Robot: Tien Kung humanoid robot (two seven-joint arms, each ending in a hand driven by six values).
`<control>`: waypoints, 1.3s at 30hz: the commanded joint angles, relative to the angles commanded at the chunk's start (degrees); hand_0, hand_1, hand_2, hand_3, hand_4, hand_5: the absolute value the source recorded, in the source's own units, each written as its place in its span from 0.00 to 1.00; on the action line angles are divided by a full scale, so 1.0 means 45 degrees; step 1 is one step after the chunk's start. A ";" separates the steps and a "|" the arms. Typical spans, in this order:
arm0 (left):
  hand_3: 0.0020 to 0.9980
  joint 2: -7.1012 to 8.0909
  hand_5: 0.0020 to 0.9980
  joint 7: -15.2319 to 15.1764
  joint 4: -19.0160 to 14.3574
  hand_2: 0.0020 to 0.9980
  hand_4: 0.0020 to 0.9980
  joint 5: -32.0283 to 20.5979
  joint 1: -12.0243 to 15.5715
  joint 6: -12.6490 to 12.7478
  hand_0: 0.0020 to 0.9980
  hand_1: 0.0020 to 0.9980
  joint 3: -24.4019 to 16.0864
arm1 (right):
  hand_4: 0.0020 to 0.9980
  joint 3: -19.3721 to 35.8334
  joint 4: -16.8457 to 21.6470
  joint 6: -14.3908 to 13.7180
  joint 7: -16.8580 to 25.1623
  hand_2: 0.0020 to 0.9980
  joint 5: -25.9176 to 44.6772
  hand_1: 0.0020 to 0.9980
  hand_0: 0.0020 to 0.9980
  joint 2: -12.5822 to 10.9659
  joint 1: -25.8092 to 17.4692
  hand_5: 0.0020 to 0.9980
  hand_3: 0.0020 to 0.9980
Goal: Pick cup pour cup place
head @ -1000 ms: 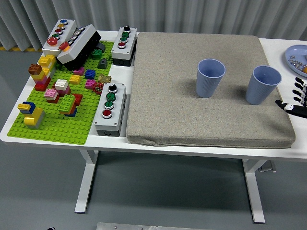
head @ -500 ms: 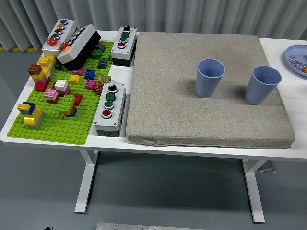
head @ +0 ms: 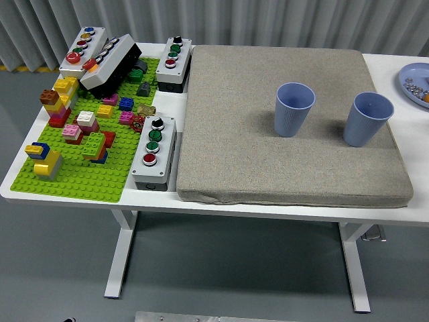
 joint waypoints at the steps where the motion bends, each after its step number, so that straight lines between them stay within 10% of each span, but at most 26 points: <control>1: 0.72 -0.0006 1.00 0.0003 0.0000 0.82 0.51 0.0012 0.0002 -0.0001 0.81 0.75 -0.0030 | 0.83 0.0022 0.0000 -0.0001 -0.0011 0.75 -0.0054 0.76 0.85 0.0016 0.0030 1.00 0.77; 17: 0.72 -0.0131 1.00 0.0130 0.0000 0.82 0.51 0.0702 0.0145 0.0125 0.81 0.75 -0.1208 | 0.83 0.1214 -0.0188 0.0301 -0.0302 0.76 -0.1129 0.76 0.86 0.1421 0.0577 1.00 0.78; 39: 0.72 -0.0047 1.00 0.0097 0.0000 0.82 0.52 0.0490 0.0274 -0.0012 0.81 0.75 -0.0683 | 0.83 0.1750 0.0048 0.0384 -0.0350 0.77 -0.1255 0.77 0.88 0.1349 0.0316 1.00 0.79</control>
